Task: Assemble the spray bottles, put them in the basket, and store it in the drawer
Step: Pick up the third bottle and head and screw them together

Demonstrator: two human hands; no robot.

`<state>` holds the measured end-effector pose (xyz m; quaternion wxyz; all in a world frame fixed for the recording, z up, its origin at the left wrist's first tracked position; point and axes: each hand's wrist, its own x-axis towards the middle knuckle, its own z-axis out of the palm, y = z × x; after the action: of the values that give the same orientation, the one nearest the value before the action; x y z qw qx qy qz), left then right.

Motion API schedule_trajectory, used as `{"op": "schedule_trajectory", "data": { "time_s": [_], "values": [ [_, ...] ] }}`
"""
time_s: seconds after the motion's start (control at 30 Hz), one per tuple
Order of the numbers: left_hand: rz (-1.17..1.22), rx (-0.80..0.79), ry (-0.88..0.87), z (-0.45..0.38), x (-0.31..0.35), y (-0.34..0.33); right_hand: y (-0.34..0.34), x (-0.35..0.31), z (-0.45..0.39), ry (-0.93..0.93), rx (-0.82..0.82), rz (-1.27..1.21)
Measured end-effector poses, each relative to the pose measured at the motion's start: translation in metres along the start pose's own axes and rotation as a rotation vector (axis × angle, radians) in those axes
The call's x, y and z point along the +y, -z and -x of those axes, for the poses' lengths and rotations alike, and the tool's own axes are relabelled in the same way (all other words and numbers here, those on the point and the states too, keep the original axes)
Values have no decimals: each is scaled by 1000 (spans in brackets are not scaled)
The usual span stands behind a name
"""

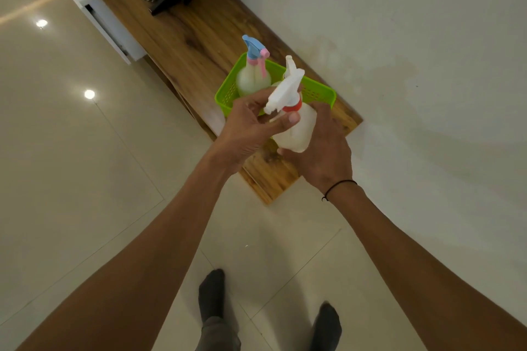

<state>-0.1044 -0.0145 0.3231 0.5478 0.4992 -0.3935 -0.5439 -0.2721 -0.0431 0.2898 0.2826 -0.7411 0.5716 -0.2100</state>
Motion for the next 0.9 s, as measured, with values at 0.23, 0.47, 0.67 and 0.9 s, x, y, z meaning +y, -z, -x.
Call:
{"op": "schedule_trajectory", "data": {
  "time_s": [0.23, 0.47, 0.67, 0.9],
  "values": [
    [1, 141, 173, -12, -23, -12, -17, 3, -20, -64, 99, -20],
    [-167, 175, 120, -28, -47, -19, -31, 7, -35, -102, 114, 62],
    [-258, 145, 96, -42, -61, -28, -35, 20, -43, -168, 82, 174],
    [-534, 149, 149, -50, -84, -24, -39, 32, -42, -180, -12, 352]
  ]
}}
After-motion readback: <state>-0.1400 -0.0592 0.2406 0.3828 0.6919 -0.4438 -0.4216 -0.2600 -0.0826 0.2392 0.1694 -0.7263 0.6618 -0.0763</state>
